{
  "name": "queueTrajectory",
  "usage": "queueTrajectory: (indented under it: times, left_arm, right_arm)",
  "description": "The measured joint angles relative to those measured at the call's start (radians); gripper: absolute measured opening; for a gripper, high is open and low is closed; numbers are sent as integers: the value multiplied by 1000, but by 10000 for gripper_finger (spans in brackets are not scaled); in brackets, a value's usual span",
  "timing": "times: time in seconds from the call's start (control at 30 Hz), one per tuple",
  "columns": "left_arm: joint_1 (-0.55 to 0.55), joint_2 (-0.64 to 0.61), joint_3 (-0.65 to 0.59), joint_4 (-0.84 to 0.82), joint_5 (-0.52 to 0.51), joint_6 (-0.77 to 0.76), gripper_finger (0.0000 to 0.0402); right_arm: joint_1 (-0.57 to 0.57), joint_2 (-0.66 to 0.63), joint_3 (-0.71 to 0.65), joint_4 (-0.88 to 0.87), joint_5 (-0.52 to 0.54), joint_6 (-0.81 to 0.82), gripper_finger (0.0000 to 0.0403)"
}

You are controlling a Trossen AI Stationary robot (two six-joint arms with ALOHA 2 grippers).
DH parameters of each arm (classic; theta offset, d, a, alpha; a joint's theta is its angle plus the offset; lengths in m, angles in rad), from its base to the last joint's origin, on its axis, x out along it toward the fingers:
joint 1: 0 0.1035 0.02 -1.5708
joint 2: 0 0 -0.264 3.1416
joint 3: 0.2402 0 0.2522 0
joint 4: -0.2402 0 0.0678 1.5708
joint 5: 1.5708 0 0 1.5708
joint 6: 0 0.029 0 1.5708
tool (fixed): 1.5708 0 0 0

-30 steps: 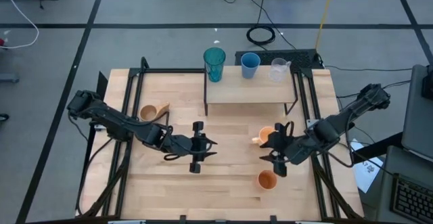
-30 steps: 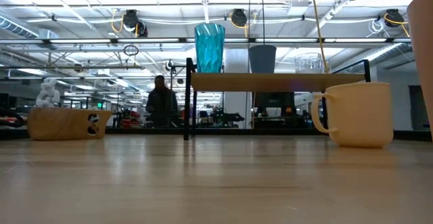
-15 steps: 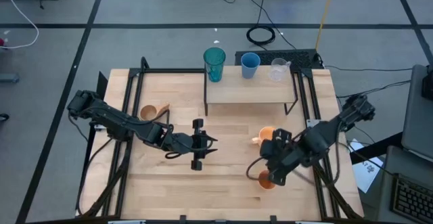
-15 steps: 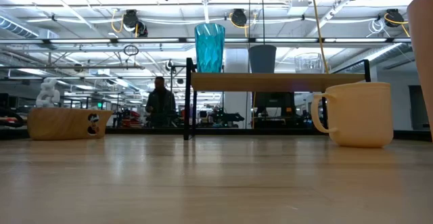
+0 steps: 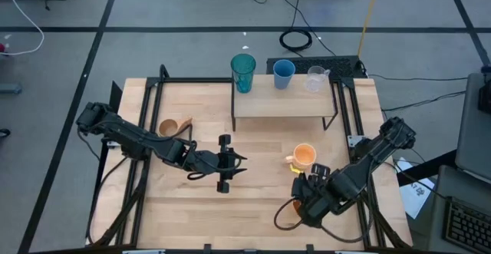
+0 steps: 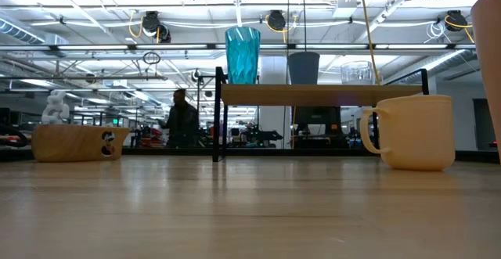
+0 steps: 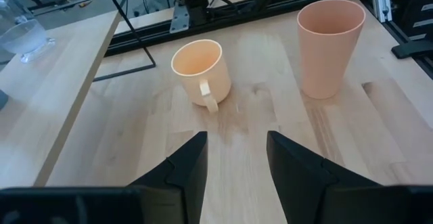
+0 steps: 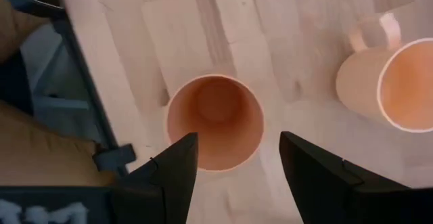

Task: Stack small to large cups/mugs on shelf
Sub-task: Put the orange cup on the shelf

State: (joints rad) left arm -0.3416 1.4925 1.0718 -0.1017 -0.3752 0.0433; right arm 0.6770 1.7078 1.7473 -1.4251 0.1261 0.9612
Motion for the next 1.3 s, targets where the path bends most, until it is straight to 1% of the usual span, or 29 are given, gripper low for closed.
queueTrajectory:
  times: [0.17,0.27,0.53,0.63,0.73,0.87,1.0,1.07,1.3]
  left_arm:
    - [0,0,0,0,0,0,154]
    - [0,0,0,0,0,0,154]
    - [-6,0,0,0,0,1,154]
    - [-11,0,0,0,1,7,154]
    - [-14,0,0,0,2,7,154]
    - [-14,0,0,0,1,7,154]
    - [-14,0,0,0,1,11,154]
    - [-14,0,0,0,2,11,154]
    - [-14,0,0,0,2,13,154]
  right_arm:
    - [-3,33,0,-3,3,-68,215]
    - [-14,57,-2,2,4,-112,216]
    - [-62,51,-72,37,0,-161,203]
    - [-68,50,-85,58,-2,-181,199]
    - [-72,50,-110,103,-26,-201,193]
    - [-74,51,-138,103,-28,-216,184]
    - [-74,51,-159,108,-34,-254,168]
    - [-76,51,-178,115,-53,-266,157]
    - [-95,51,-235,149,-101,-300,96]
